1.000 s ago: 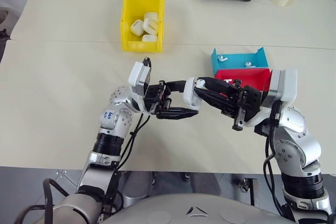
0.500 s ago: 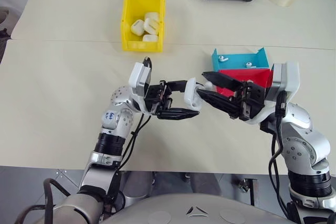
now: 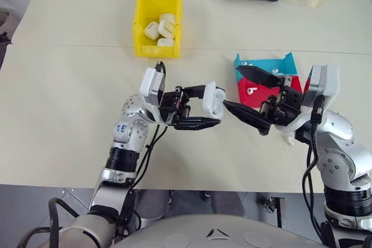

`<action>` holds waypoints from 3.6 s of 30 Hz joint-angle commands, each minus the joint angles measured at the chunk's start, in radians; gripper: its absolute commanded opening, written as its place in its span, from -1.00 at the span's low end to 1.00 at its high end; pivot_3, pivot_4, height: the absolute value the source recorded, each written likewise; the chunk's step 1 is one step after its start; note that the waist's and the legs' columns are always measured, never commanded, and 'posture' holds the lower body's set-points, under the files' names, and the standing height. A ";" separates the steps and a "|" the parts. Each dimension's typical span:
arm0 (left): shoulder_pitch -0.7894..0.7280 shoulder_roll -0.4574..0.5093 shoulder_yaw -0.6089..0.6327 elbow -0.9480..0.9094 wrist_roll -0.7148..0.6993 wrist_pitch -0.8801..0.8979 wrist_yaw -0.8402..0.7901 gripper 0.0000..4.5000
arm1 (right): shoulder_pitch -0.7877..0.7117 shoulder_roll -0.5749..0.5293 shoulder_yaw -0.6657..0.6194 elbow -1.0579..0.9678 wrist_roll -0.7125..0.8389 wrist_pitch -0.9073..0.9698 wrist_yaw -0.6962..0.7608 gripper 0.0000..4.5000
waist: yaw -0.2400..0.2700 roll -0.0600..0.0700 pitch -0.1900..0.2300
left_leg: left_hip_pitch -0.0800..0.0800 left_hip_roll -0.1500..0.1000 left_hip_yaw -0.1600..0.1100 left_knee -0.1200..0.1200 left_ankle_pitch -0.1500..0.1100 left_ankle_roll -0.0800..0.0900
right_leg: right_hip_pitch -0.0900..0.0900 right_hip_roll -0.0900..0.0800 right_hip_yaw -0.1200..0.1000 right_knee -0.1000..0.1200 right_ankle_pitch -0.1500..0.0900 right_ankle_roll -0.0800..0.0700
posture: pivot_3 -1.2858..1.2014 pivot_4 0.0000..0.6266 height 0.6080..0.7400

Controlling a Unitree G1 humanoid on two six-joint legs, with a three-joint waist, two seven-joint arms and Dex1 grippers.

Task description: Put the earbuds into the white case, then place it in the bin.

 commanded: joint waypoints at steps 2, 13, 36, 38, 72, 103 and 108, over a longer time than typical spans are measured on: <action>0.015 0.010 0.019 -0.069 -0.012 -0.044 0.022 0.25 | 0.013 -0.076 -0.096 0.054 -0.039 -0.026 0.058 0.99 | 0.001 0.000 0.000 | 0.000 0.000 0.000 0.000 0.000 0.000 | 0.000 0.000 0.000 -0.001 0.000 0.000 | 0.03 -0.52 1.00; 0.116 0.018 0.011 -0.162 -0.026 -0.089 0.058 0.25 | -0.082 -0.340 -0.098 0.331 -0.241 -0.068 0.276 0.99 | -0.003 0.000 0.000 | 0.001 0.000 0.001 -0.002 0.000 0.001 | 0.001 0.000 0.001 -0.003 0.001 0.001 | 0.03 -0.52 1.00; 0.163 0.040 -0.023 -0.200 -0.030 -0.068 0.080 0.25 | -0.710 -0.299 0.469 0.681 -0.721 -0.182 0.617 0.99 | -0.004 0.001 0.000 | 0.000 0.001 0.001 -0.003 0.000 0.000 | -0.001 0.000 -0.001 -0.005 0.001 0.001 | 0.03 -0.52 1.00; 0.162 0.040 -0.023 -0.201 -0.030 -0.069 0.084 0.25 | -0.728 -0.288 0.483 0.711 -0.748 -0.208 0.624 0.99 | -0.006 0.001 0.000 | 0.000 0.001 0.001 -0.003 0.000 0.000 | -0.001 0.000 -0.001 -0.005 0.001 0.001 | 0.03 -0.52 1.00; 0.172 0.055 -0.044 -0.199 -0.028 -0.061 0.065 0.25 | -0.766 -0.198 0.526 0.842 -0.964 -0.354 0.540 -0.09 | -0.008 0.001 0.000 | 0.000 0.001 0.000 -0.002 0.001 -0.001 | 0.000 -0.001 -0.003 -0.003 0.001 0.001 | 0.03 -0.52 1.00; 0.173 0.056 -0.040 -0.199 -0.046 -0.057 0.060 0.25 | -0.636 -0.256 0.368 0.541 -0.791 -0.115 0.579 -0.77 | -0.004 0.001 0.000 | -0.001 0.001 -0.001 -0.001 0.001 -0.001 | 0.000 -0.001 -0.004 -0.004 0.001 0.001 | 0.03 -0.52 1.00; 0.173 0.065 -0.030 -0.195 -0.065 -0.045 0.050 0.25 | -0.515 -0.240 0.211 0.379 -0.628 -0.027 0.512 -0.77 | -0.004 0.001 0.000 | -0.001 0.001 -0.001 -0.002 0.001 -0.001 | 0.000 -0.001 -0.005 -0.004 0.001 0.001 | 0.03 -0.52 1.00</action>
